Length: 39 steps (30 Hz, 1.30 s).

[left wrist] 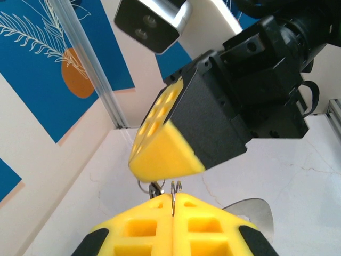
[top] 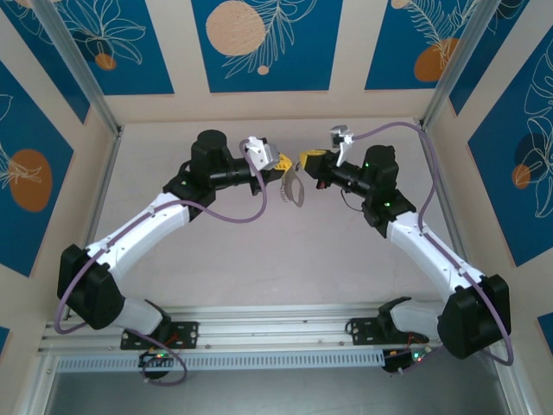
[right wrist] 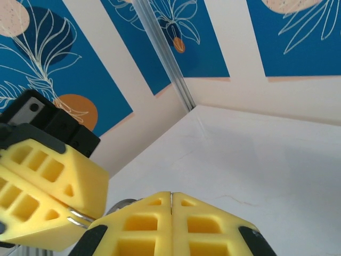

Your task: Put the keys on the keyring

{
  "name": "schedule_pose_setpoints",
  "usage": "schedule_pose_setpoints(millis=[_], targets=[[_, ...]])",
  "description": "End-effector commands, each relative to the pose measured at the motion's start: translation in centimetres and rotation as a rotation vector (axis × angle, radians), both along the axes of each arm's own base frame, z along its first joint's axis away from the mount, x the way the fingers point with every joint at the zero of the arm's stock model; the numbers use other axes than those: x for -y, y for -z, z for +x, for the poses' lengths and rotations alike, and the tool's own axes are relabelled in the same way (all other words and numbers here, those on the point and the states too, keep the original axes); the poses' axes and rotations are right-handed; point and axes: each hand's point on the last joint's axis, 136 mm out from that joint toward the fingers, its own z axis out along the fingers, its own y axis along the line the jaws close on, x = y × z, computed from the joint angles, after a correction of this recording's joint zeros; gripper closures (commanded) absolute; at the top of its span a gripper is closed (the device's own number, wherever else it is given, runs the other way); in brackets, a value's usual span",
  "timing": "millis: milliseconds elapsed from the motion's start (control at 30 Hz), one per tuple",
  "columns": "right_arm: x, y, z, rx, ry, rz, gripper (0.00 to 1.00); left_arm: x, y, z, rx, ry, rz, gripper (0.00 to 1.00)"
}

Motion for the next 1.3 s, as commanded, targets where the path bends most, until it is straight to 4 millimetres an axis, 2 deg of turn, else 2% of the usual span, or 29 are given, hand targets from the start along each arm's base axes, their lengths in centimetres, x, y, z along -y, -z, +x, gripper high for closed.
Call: schedule_pose_setpoints(millis=[0,167,333,667,1267], targets=[[0.5,-2.2,-1.7,0.053,-0.014,0.036,1.00,0.1,-1.7,-1.2,0.055,0.034,-0.035,1.00],[-0.2,-3.3,-3.1,0.089,-0.050,0.027,1.00,0.1,-1.8,-1.2,0.057,0.034,-0.036,1.00],[-1.2,-3.4,-3.8,0.109,-0.074,0.000,1.00,0.0,-1.8,-1.3,0.057,0.034,-0.036,1.00],[-1.8,-3.3,-3.1,0.115,-0.077,-0.012,1.00,0.0,-2.0,-1.4,0.061,0.040,-0.038,1.00],[-1.6,-4.4,-2.8,0.156,-0.056,-0.006,1.00,0.1,-1.8,-1.5,0.054,0.050,-0.036,1.00]])
